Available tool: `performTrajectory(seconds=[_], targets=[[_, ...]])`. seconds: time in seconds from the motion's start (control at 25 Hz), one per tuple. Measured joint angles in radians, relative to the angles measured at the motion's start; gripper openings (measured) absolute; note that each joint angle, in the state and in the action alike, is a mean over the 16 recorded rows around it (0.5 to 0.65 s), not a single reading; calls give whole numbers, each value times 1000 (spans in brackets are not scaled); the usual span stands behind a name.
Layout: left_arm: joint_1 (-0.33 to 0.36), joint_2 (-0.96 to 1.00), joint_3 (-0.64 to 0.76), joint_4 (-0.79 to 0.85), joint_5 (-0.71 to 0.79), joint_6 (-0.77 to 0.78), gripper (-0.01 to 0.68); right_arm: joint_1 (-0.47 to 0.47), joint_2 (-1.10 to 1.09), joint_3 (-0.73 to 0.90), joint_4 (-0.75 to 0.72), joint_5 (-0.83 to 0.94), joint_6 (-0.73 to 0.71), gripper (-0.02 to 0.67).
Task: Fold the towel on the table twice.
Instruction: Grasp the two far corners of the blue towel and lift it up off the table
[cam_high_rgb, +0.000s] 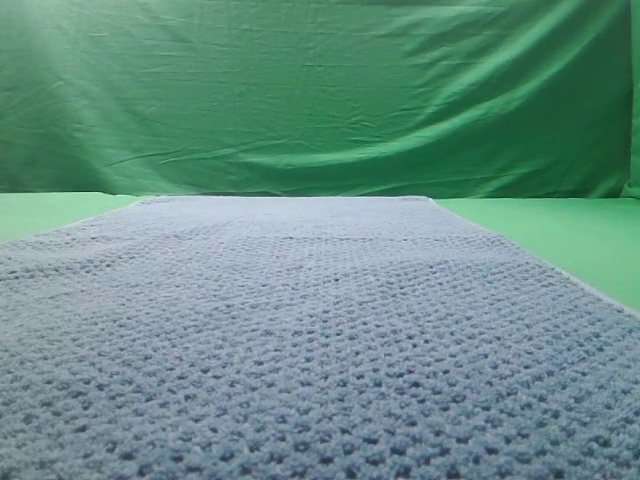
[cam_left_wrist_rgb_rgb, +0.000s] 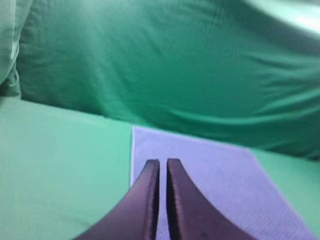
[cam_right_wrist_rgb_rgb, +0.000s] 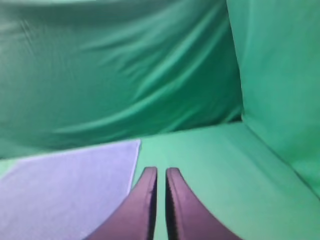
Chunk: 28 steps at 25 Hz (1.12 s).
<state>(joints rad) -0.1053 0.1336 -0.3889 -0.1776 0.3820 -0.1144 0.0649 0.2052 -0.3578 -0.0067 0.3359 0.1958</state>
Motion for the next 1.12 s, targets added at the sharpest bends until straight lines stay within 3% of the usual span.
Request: performTrajectory(seconds=[0.52,1.12], targets=[[-10,113,-101,-18,196,80,55,33,204,-156,153,244,-69,40],[-28,507,-349,-19,417,95,55,136,672,-505,98,573,-203,0]])
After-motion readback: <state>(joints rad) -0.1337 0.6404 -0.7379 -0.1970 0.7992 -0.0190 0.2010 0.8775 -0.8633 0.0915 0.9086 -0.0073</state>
